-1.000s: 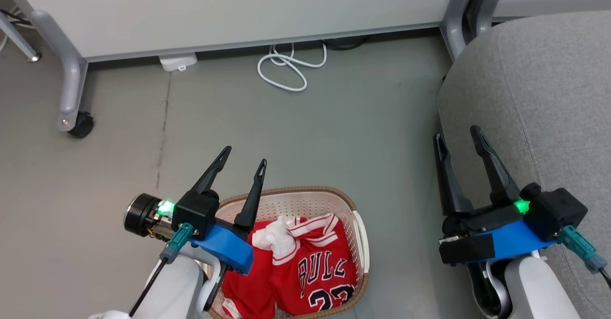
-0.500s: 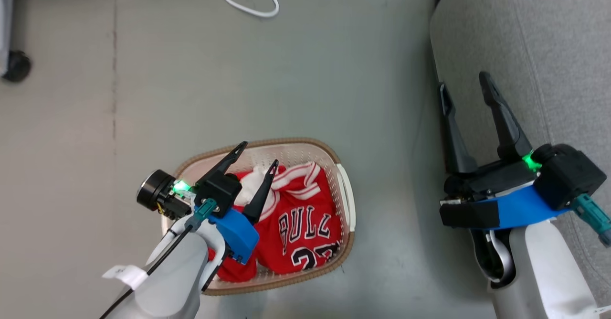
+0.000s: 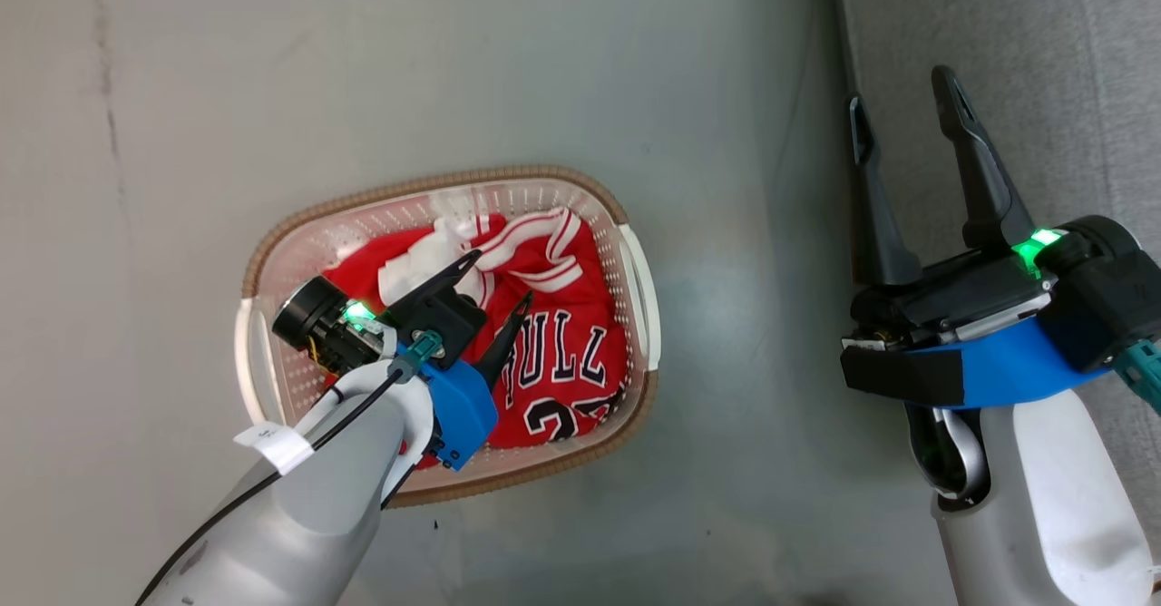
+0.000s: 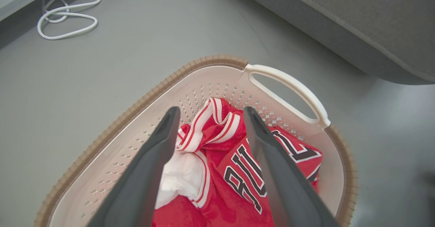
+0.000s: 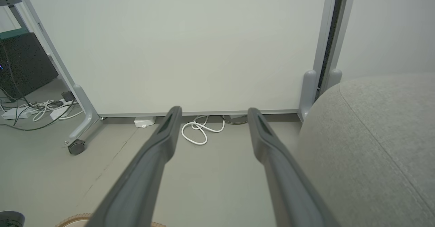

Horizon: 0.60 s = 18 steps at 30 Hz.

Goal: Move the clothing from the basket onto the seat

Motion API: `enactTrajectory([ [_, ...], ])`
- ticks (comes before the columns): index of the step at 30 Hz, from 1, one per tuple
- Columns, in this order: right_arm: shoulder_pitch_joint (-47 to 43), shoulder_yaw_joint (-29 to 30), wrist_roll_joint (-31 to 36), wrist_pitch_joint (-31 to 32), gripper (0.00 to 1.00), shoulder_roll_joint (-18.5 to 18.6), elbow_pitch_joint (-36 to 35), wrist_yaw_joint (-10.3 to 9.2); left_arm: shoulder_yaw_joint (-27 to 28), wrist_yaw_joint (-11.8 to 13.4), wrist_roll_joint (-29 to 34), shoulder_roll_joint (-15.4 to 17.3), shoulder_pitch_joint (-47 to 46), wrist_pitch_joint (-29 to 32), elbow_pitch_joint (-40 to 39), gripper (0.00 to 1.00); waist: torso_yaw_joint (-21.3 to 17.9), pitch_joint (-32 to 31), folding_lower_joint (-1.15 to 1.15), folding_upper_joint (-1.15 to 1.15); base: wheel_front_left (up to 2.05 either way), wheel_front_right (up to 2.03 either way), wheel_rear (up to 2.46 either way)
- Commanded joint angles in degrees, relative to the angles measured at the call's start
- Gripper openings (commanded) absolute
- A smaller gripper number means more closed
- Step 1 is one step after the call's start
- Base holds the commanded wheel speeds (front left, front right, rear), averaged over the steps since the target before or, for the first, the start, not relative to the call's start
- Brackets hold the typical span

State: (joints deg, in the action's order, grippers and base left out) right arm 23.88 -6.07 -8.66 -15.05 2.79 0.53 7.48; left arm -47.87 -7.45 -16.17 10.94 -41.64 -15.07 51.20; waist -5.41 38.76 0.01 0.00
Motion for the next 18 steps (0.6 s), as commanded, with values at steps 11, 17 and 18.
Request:
enactTrajectory([
  [11, 3.1, 0.2, 1.4, -0.2, 1.0, 0.2, -2.3, 0.03, -9.0, 0.0, -3.6, 0.2, -8.0, -0.2, 11.0, 1.0, 0.3, 8.8, -0.01, 0.0, 0.0, 0.0, 0.0],
  [17, 3.4, 0.4, 1.5, -0.2, 1.0, 0.2, -3.5, 0.03, -11.6, 0.0, -3.9, 0.0, -12.2, -0.2, 16.6, 1.0, 0.1, 12.0, -0.01, 0.0, 0.0, 0.0, 0.0],
  [18, 3.5, 0.5, 1.6, -0.2, 1.0, 0.2, -3.6, 0.03, -11.9, 0.0, -3.9, 0.0, -12.9, -0.1, 17.7, 1.0, 0.1, 12.3, -0.01, 0.0, 0.0, 0.0, 0.0],
])
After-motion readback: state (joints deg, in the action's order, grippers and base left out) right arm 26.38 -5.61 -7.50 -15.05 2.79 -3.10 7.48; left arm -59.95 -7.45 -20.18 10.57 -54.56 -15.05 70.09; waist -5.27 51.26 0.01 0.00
